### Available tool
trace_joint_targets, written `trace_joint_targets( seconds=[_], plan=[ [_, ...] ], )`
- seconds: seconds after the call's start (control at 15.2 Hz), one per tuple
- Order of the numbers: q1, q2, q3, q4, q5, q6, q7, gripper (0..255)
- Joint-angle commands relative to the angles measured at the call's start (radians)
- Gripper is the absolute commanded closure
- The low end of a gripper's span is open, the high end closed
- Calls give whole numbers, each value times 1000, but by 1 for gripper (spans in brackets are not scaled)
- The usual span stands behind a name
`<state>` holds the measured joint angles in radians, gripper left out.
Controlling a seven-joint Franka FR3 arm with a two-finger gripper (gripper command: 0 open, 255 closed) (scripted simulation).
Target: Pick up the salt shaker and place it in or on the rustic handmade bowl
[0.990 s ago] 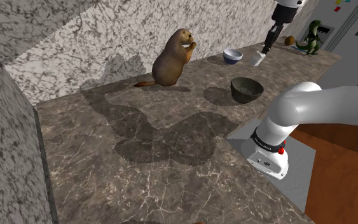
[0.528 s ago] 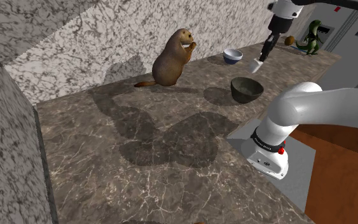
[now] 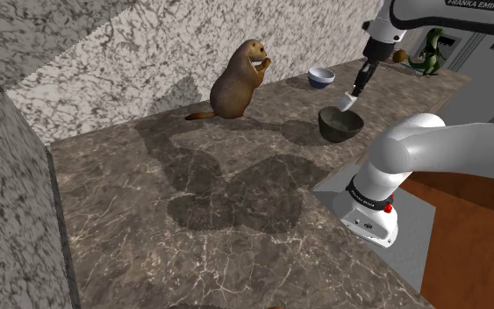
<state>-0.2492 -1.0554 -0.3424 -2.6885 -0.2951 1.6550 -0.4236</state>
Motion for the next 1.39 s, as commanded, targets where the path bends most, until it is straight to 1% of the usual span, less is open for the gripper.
trace_joint_targets(
  seconds=[0.0, 0.2, 0.73, 0.79, 1.12, 1.32],
  plan=[
    [-4, -3, -7, -27, -7, 24, 2, 255],
    [-10, -6, -20, -67, -20, 61, 3, 255],
    [-10, -6, -20, -70, -21, 63, 3, 255],
    [-10, -6, -20, -70, -21, 63, 3, 0],
    [-10, -6, -20, -70, -21, 63, 3, 0],
    [5, 5, 9, 33, 9, -28, 0, 0]
  ],
)
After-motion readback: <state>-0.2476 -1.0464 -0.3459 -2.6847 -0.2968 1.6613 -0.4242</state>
